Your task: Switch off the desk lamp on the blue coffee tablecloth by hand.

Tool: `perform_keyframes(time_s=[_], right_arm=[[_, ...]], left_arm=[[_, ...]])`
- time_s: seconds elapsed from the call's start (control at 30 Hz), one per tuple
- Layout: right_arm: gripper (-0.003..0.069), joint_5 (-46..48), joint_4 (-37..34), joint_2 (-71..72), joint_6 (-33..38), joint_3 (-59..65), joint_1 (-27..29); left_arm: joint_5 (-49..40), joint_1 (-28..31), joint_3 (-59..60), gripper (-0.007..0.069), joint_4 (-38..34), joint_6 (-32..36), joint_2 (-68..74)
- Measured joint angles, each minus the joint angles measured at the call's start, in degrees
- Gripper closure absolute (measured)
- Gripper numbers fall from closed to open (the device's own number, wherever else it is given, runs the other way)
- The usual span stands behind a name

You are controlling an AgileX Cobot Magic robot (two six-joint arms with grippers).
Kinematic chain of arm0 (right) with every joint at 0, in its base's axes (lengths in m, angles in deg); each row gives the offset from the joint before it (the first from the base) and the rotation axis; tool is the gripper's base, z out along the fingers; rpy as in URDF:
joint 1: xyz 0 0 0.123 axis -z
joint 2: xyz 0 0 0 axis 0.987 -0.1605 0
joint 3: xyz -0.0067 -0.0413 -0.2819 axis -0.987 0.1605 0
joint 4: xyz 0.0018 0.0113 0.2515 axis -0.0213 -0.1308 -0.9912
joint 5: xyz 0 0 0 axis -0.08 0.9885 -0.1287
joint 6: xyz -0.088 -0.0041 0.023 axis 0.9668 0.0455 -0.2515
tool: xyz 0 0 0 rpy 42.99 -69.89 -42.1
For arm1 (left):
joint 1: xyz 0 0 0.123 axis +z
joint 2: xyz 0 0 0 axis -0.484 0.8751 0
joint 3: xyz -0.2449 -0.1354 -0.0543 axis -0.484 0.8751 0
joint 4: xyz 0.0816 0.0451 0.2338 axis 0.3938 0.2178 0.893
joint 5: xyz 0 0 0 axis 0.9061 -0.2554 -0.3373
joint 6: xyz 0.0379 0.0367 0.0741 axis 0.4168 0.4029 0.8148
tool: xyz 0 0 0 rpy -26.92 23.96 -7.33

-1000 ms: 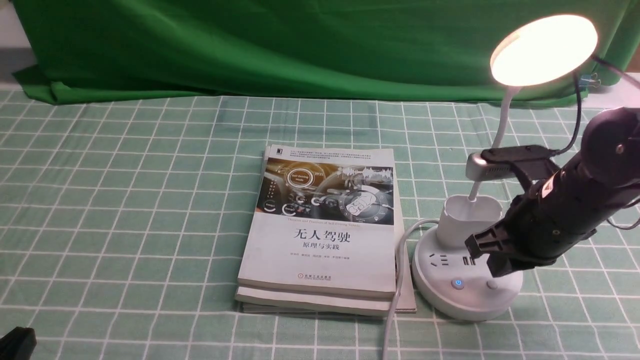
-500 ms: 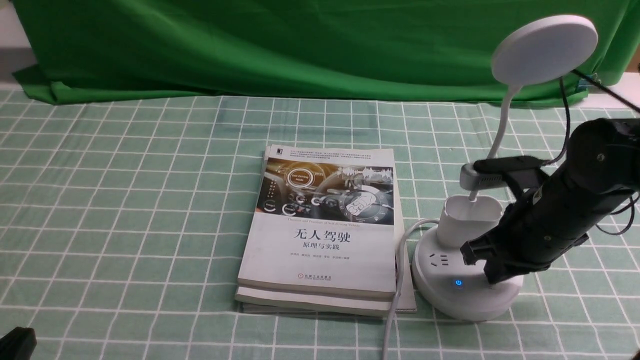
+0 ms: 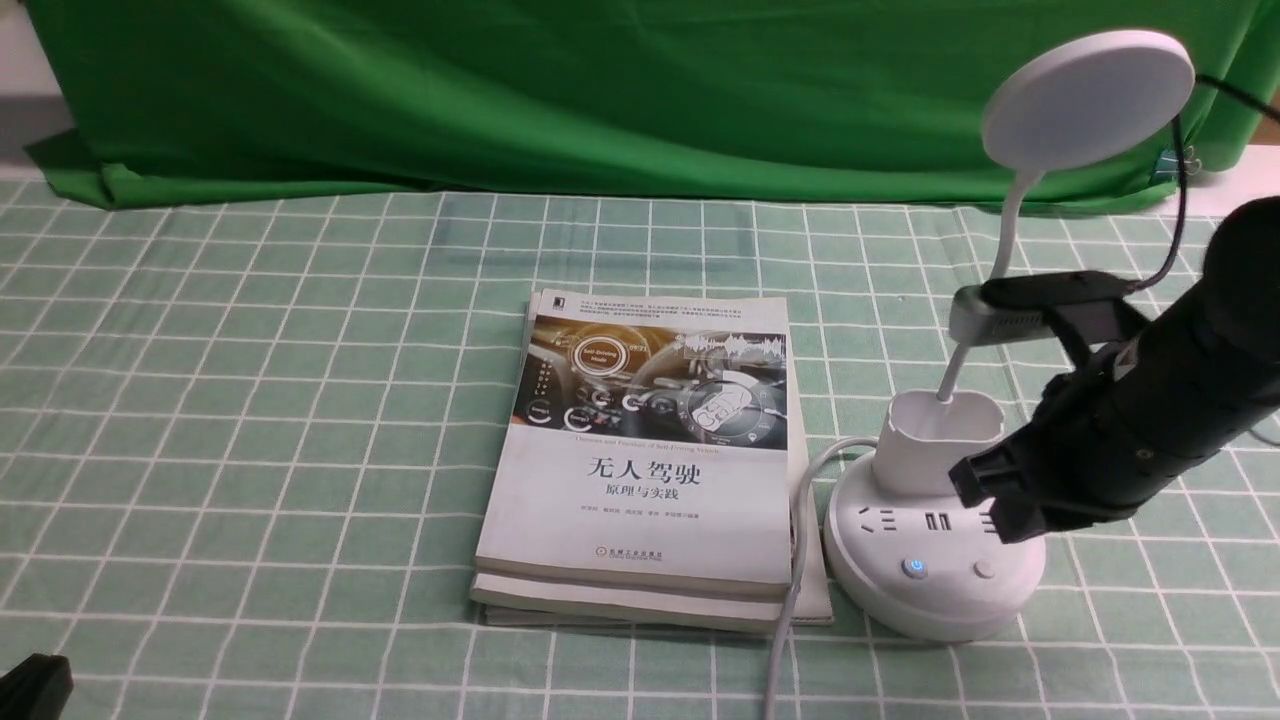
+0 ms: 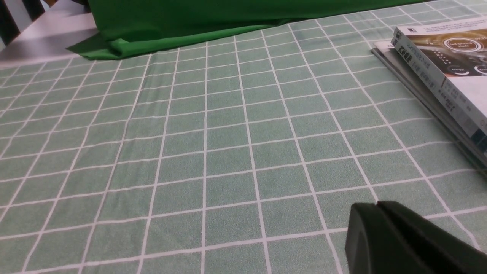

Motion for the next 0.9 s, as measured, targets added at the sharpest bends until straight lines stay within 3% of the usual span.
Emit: perform_keyframes(time_s=[0.6,0.9], right_arm=[[0.0603,-8.04,0.05,44.89,-6.39,26.34,0.0],[0.0549,-9.1,0.05,61.11,-8.85,28.2,0.0]], left_arm=[[0.0,0.0,0.0,0.0624,0.0,0.0,0.0],[0.0,0.0,0.0,0.0624,0.0,0.0,0.0]])
